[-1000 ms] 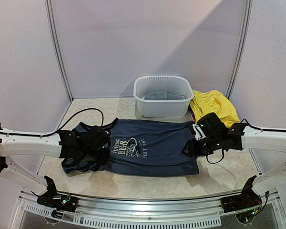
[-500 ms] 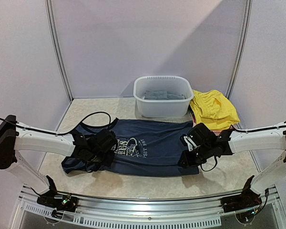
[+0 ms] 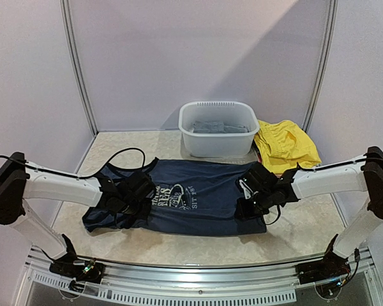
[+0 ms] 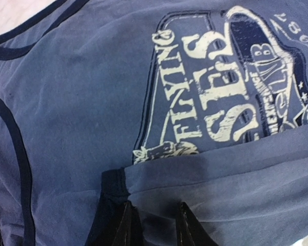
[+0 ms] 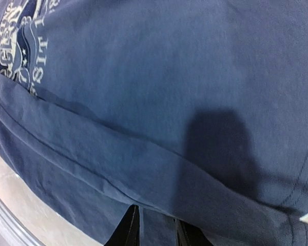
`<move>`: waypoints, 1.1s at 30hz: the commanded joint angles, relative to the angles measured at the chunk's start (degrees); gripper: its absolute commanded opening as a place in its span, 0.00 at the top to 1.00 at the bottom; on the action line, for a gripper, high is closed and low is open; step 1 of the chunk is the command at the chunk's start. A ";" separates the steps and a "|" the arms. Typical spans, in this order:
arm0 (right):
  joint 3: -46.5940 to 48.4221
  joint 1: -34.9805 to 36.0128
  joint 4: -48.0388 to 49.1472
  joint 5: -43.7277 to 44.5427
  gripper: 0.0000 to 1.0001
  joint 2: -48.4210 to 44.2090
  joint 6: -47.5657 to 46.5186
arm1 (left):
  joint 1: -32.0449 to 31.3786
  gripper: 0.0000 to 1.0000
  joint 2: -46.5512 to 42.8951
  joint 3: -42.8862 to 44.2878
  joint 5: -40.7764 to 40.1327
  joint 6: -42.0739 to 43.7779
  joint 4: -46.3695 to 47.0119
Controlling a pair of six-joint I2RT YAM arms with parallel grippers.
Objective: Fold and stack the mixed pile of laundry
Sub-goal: Fold the flattened tank top at the center of the board.
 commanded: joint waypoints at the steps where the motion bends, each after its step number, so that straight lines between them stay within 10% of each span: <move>1: 2.40 -1.79 -0.05 2.53 0.75 2.96 -0.64 | 0.97 0.70 -1.40 -1.77 -1.32 -1.39 -1.35; 23: 4.18 -3.13 5.39 -0.23 0.66 3.63 -1.16 | 8.57 0.15 -29.43 -8.68 -12.18 -27.11 -28.96; 33: 3.37 -3.06 10.64 -2.63 0.64 5.75 -2.34 | 18.64 0.20 -55.09 -14.49 -3.64 -36.39 -40.35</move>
